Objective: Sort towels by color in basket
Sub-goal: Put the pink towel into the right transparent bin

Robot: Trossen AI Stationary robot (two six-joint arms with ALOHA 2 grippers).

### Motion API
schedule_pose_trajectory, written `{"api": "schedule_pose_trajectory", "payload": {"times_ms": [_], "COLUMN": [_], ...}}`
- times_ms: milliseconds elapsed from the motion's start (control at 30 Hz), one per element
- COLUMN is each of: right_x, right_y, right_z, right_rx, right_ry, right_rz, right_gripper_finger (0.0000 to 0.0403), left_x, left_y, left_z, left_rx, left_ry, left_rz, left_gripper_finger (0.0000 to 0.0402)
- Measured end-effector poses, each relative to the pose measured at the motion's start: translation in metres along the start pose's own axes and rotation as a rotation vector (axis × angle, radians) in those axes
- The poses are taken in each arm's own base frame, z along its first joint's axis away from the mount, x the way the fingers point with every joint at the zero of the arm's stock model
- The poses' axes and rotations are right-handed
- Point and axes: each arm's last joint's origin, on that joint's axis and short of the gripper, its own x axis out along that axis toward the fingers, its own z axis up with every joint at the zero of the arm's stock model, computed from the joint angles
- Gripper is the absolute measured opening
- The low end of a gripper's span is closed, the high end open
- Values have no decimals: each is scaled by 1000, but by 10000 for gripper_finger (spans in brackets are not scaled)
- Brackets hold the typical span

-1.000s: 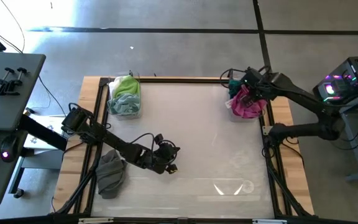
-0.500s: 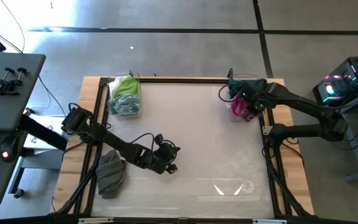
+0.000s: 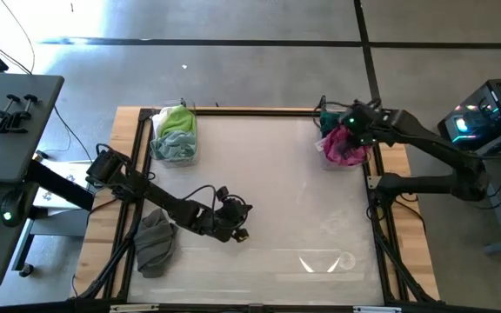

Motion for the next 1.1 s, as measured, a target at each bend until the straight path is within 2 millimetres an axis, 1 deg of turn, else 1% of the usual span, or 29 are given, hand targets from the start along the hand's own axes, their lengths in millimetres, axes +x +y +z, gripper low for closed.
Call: {"api": "schedule_pose_trajectory", "payload": {"times_ms": [100, 200, 367, 567, 767, 867, 933, 1000, 1100], "right_x": [-12, -7, 28, 78, 117, 132, 137, 137, 126], "right_y": [-7, -8, 0, 0, -8, -14, -17, -19, -20], "right_z": [1, 1, 8, 11, 3, -3, -5, -3, 1], "right_rx": [83, 89, 99, 101, 120, 138, 136, 125, 122], "right_ry": [-61, -87, -92, 35, 104, 108, 88, 61, 39], "right_rz": [-109, -212, -214, -207, -174, -151, -152, -152, -142], "right_gripper_finger": [20, 6, 2, 1, 1, 0, 0, 0, 0], "left_x": [0, 0, 0, 0, 0, 0, 0, 0, 0], "left_y": [0, 0, 0, -1, -2, -2, -2, -2, -2], "left_z": [0, 0, 0, 0, 1, 1, 1, 1, 1], "left_rx": [0, 0, -4, -19, -16, -16, -15, -15, -16], "left_ry": [0, -1, -2, 0, -4, -4, -3, -3, -3], "left_rz": [0, 0, -1, -9, -32, -32, -32, -32, -32], "left_gripper_finger": [0, 0, 0, 0, 0, 0, 0, 0, 0]}}
